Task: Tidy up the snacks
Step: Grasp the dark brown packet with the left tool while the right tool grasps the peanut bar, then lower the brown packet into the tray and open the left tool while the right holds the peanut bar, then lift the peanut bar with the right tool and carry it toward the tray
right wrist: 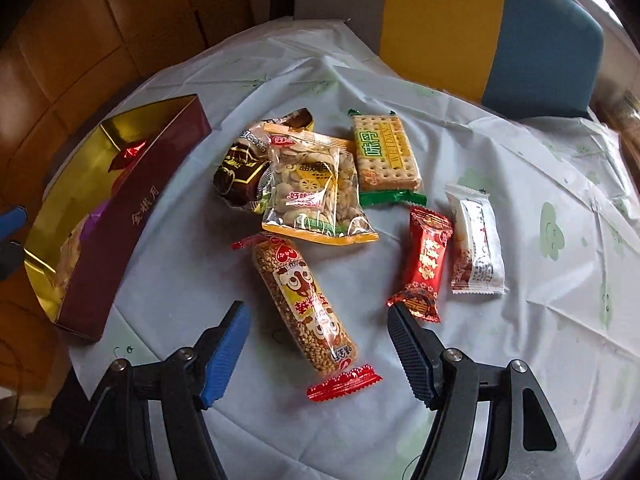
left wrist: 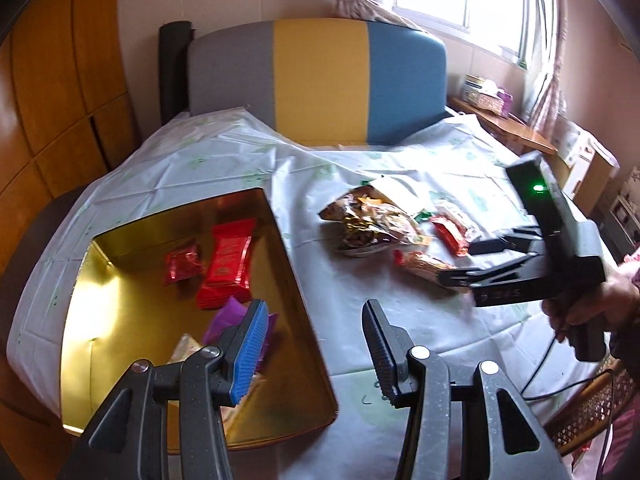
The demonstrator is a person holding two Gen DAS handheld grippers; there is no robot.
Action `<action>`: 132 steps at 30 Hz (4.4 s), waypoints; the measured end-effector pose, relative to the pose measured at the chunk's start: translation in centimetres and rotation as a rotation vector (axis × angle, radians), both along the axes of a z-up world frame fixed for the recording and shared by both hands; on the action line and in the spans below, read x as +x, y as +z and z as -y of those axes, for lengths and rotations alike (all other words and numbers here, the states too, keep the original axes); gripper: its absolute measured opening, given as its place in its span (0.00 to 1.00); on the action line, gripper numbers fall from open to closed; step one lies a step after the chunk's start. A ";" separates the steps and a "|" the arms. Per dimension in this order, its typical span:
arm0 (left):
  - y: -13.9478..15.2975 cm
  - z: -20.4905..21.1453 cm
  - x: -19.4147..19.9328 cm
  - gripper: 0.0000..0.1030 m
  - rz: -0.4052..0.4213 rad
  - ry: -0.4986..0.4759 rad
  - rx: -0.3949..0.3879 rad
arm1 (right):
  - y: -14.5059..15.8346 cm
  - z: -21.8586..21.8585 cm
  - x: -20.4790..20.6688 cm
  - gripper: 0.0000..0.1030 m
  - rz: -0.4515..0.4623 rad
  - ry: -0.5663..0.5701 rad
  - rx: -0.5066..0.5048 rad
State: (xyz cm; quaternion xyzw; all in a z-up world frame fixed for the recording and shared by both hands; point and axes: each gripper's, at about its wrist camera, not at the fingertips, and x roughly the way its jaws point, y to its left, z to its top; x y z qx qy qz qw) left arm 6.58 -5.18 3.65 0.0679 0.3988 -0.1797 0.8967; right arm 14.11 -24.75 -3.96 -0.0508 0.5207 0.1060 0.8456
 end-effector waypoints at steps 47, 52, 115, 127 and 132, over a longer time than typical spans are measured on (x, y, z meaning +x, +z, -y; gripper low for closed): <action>-7.4 11.5 15.9 0.22 -0.313 -0.055 -0.045 | -0.8 3.7 -1.8 0.34 -0.130 0.032 -0.110; -5.7 10.3 13.1 0.20 -0.267 -0.086 -0.065 | -1.7 3.3 -1.6 0.33 -0.155 0.040 -0.140; -4.2 -15.1 7.2 0.28 -0.139 0.437 -0.070 | -2.7 3.2 -2.9 0.44 -0.113 0.023 -0.187; -3.0 -12.2 2.1 0.28 -0.035 0.410 0.010 | -2.6 2.8 -3.5 0.38 -0.120 0.016 -0.170; -2.6 -11.6 0.9 0.28 -0.006 0.394 0.026 | -2.6 2.5 -3.9 0.33 -0.109 0.027 -0.180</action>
